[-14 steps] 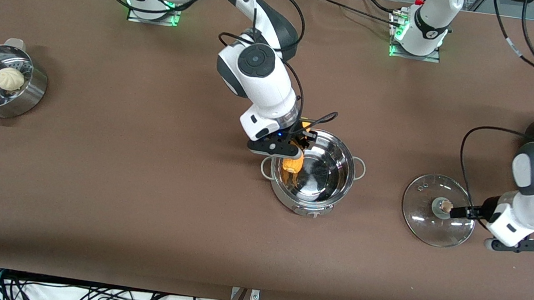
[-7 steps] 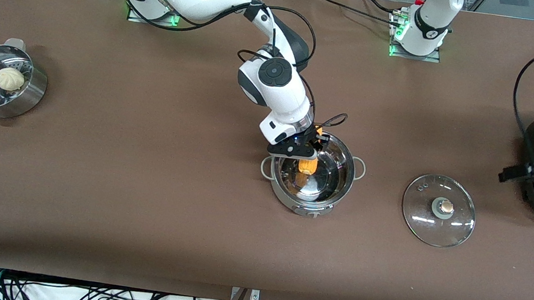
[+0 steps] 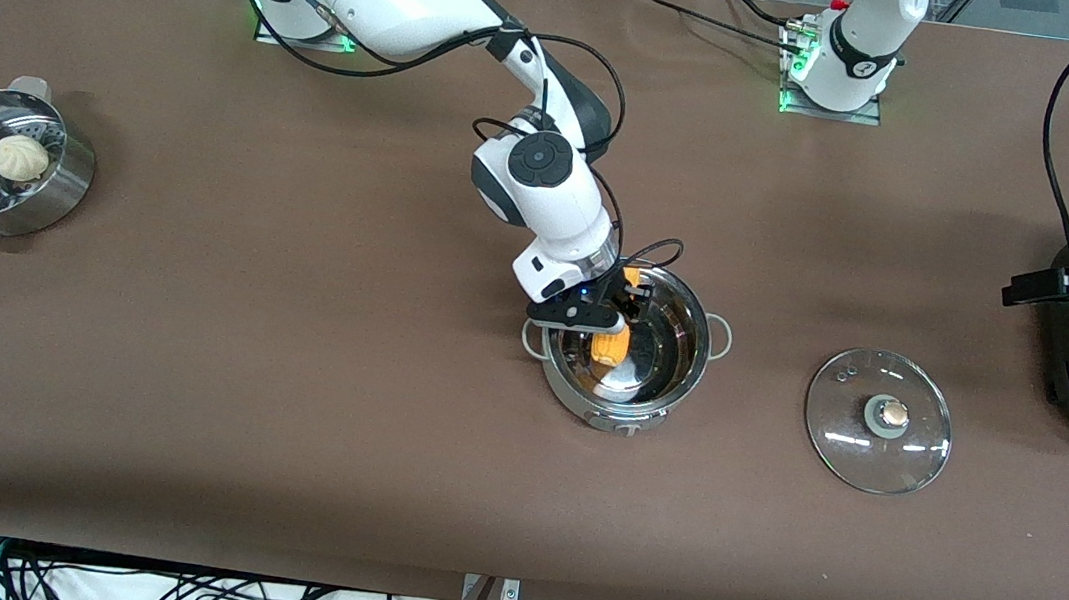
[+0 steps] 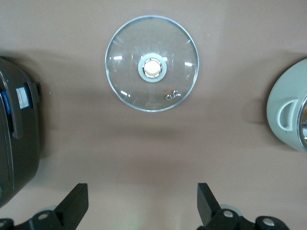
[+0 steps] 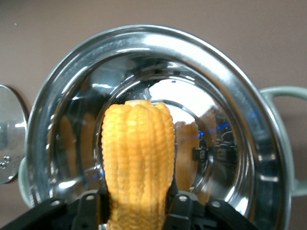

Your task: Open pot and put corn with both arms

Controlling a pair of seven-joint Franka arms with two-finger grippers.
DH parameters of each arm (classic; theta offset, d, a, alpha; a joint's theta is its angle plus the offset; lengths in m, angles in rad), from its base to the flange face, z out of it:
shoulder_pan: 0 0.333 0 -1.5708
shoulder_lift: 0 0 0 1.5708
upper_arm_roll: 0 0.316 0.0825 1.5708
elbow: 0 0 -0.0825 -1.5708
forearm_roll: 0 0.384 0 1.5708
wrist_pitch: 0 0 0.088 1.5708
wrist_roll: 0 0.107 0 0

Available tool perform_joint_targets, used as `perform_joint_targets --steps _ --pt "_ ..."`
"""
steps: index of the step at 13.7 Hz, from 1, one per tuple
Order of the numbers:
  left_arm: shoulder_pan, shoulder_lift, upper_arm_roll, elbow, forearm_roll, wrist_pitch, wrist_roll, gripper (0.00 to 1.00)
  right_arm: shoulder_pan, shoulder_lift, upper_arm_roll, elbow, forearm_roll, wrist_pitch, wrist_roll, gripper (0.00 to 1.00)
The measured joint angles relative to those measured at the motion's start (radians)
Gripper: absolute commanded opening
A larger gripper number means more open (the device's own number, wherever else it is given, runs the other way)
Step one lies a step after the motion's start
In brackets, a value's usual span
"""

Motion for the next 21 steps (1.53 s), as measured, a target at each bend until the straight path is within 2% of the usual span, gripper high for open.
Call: perform_joint_targets --steps 3,5,7,11,13,16,19,21 --pt "0.0 -0.001 0.001 0.0 0.0 -0.007 0.0 1.0 0.006 0.001 -0.01 0.009 -0.03 -0.006 0.0 1.0" --pt "-0.001 -0.008 -0.002 0.0 0.0 -0.007 0.0 1.0 0.01 -0.021 -0.035 0.033 -0.034 -0.068 -0.001 1.0" --pt "-0.013 -0.031 -0.011 -0.002 0.0 -0.011 0.0 1.0 -0.005 -0.089 -0.071 0.064 -0.034 -0.207 -0.013 1.0" --pt "-0.041 -0.109 -0.013 -0.02 0.0 0.048 0.0 1.0 -0.098 -0.297 -0.081 0.08 -0.034 -0.597 -0.214 1.0" --pt "-0.038 -0.154 -0.009 -0.02 0.0 0.062 0.0 1.0 -0.143 -0.376 -0.086 0.08 -0.032 -0.682 -0.239 1.0" --pt "-0.039 -0.171 -0.013 -0.021 0.0 0.063 0.0 1.0 -0.255 -0.461 -0.095 0.078 0.02 -0.805 -0.286 1.0" --pt "-0.046 -0.167 -0.017 -0.026 0.0 0.066 0.0 1.0 -0.422 -0.503 -0.101 0.076 0.084 -0.952 -0.495 1.0" --pt "-0.046 -0.167 -0.018 -0.027 0.0 0.066 0.0 1.0 -0.529 -0.526 -0.101 0.076 0.093 -0.993 -0.663 1.0"
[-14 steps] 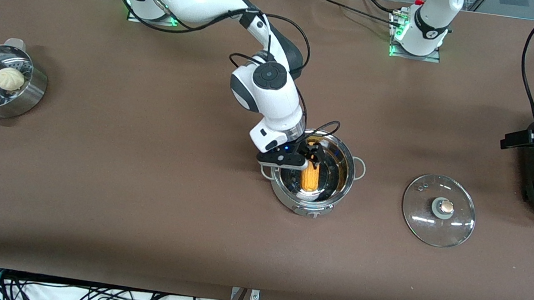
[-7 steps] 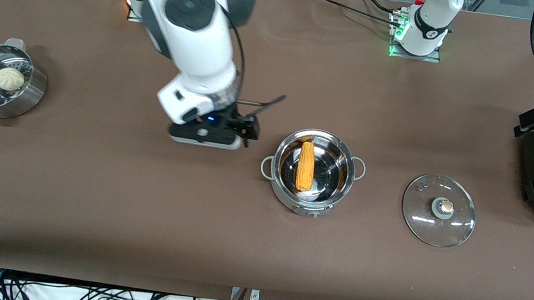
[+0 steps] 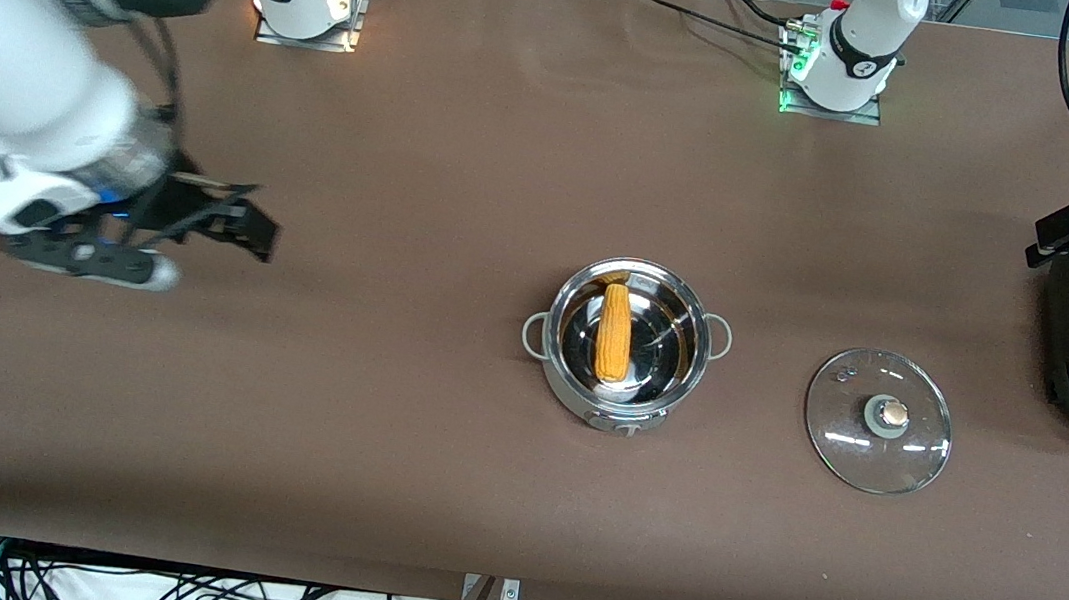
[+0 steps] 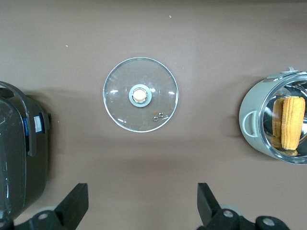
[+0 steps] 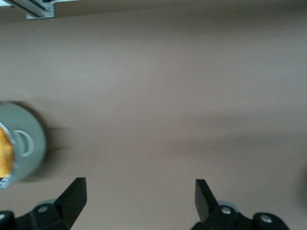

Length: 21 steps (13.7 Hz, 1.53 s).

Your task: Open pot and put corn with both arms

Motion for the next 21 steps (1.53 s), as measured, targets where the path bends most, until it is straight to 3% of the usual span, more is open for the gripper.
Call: perform_joint_targets --steps 3,7,11,21 --pt "0.003 0.0 0.001 -0.001 0.0 0.0 0.0 1.0 -0.126 -0.086 -0.004 -0.058 0.002 -0.032 -0.159 1.0" --pt "0.007 0.0 0.005 -0.002 0.0 0.0 0.0 1.0 -0.173 -0.273 -0.068 -0.319 0.002 -0.019 -0.189 1.0" --pt "0.007 0.0 0.005 -0.002 0.0 0.0 0.0 1.0 -0.185 -0.332 -0.073 -0.512 0.002 0.07 -0.324 1.0" --pt "0.01 0.0 0.005 -0.002 0.0 0.0 0.0 1.0 -0.206 -0.325 -0.075 -0.554 0.002 0.097 -0.393 1.0"
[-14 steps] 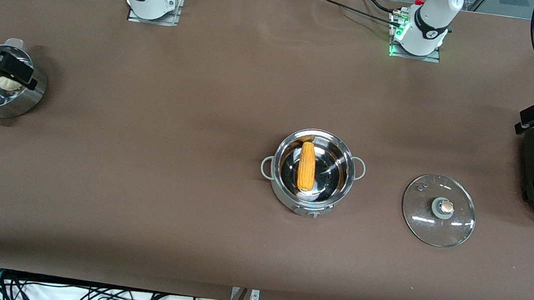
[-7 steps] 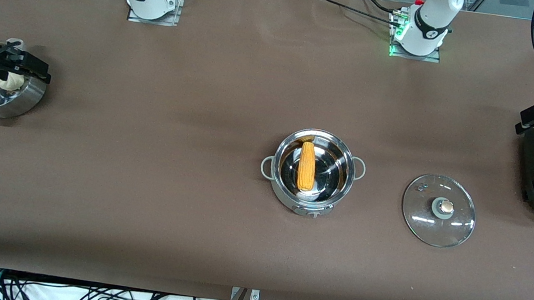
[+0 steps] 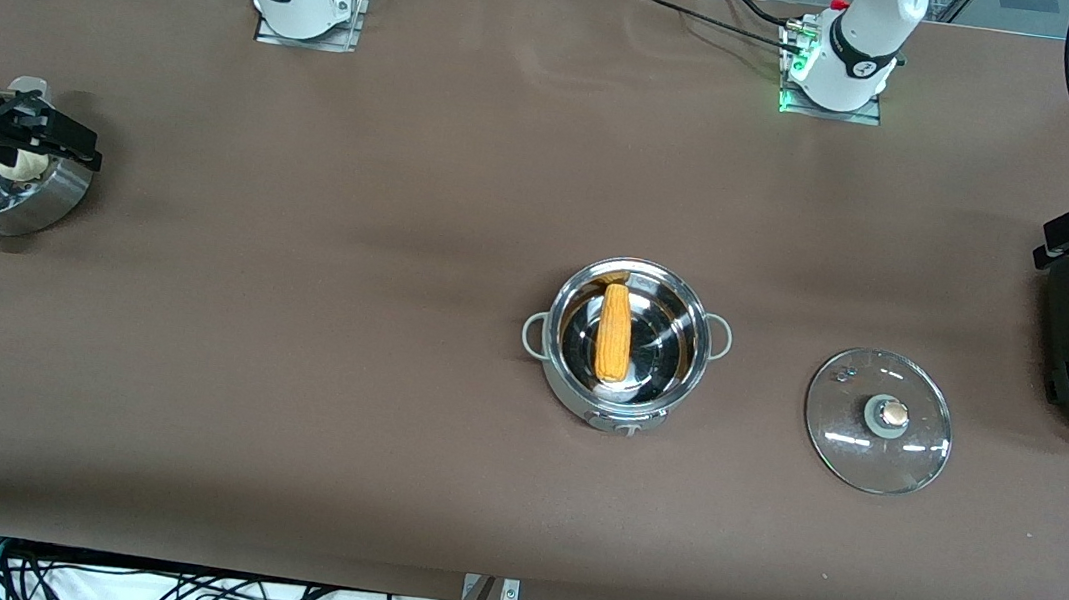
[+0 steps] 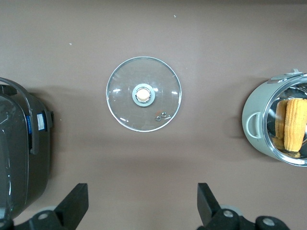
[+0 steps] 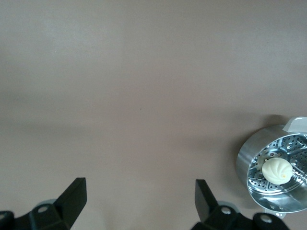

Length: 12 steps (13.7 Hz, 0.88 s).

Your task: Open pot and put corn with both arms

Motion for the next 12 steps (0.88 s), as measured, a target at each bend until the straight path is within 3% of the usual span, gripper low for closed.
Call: perform_joint_targets --steps 12 --pt "0.006 0.0 0.0 0.0 0.0 0.0 0.0 1.0 -0.002 0.03 0.0 0.026 -0.011 0.01 -0.001 1.0"
